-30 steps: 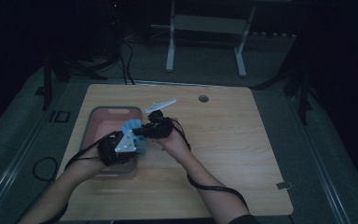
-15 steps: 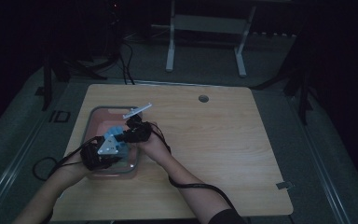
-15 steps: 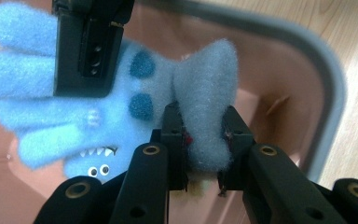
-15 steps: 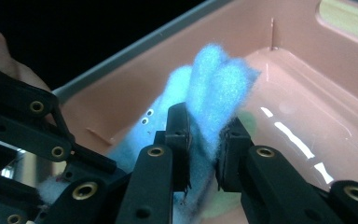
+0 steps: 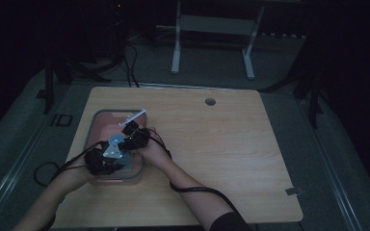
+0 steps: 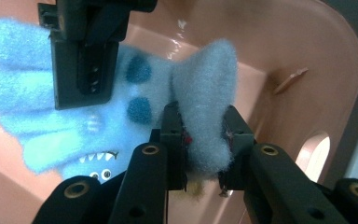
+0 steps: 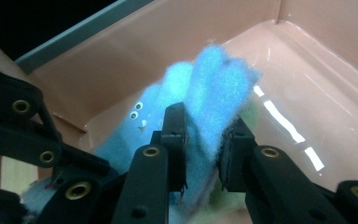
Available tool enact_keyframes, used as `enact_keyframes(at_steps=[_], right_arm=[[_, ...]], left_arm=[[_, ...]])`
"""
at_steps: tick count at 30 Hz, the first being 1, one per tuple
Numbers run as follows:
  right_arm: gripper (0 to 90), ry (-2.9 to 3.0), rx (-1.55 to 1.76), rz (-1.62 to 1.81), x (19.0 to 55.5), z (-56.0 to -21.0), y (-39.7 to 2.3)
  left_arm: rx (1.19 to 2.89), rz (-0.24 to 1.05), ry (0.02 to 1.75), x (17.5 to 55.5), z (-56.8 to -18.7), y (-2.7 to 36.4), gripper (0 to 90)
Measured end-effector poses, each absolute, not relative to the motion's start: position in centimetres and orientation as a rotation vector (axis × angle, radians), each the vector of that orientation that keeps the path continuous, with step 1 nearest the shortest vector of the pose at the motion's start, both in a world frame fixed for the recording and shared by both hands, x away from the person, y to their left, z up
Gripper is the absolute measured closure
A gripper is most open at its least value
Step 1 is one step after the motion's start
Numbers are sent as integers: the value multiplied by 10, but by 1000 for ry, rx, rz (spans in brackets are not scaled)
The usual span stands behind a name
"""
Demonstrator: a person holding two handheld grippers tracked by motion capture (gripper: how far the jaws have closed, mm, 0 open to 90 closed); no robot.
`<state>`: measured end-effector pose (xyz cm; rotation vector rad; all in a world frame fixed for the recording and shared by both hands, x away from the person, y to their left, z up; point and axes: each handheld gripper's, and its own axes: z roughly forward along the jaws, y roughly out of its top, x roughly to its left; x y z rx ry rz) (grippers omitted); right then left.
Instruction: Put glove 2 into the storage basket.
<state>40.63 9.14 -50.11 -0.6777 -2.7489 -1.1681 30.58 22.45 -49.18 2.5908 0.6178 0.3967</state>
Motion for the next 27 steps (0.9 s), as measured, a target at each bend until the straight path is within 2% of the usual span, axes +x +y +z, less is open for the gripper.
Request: enact_keyframes(at_steps=[4, 8, 12, 16, 19, 21, 22, 27], right_arm=[[632, -2753, -688, -1186, 408, -500, 91], [475, -2779, -695, -1214, 408, -495, 90], [357, -2797, -691, -1242, 409, -486, 85], [232, -2765, -683, -1326, 408, -473, 79], [195, -2734, -674, -1382, 407, -462, 74], [184, -2726, -668, -1401, 405, -456, 69], [172, -2725, -658, -1400, 405, -455, 68], [165, -2714, -663, -1439, 401, -448, 52]], left_arm=[[2583, 394, 640, 307, -492, 225, 723], [2565, 391, 671, 308, -491, 227, 621], [2530, 421, 708, 307, -489, 231, 503], [2504, 460, 756, 304, -483, 232, 433], [2456, 476, 800, 304, -477, 235, 336], [2433, 487, 829, 303, -473, 236, 201], [2418, 494, 832, 302, -470, 236, 168], [2357, 520, 856, 299, -459, 231, 107]])
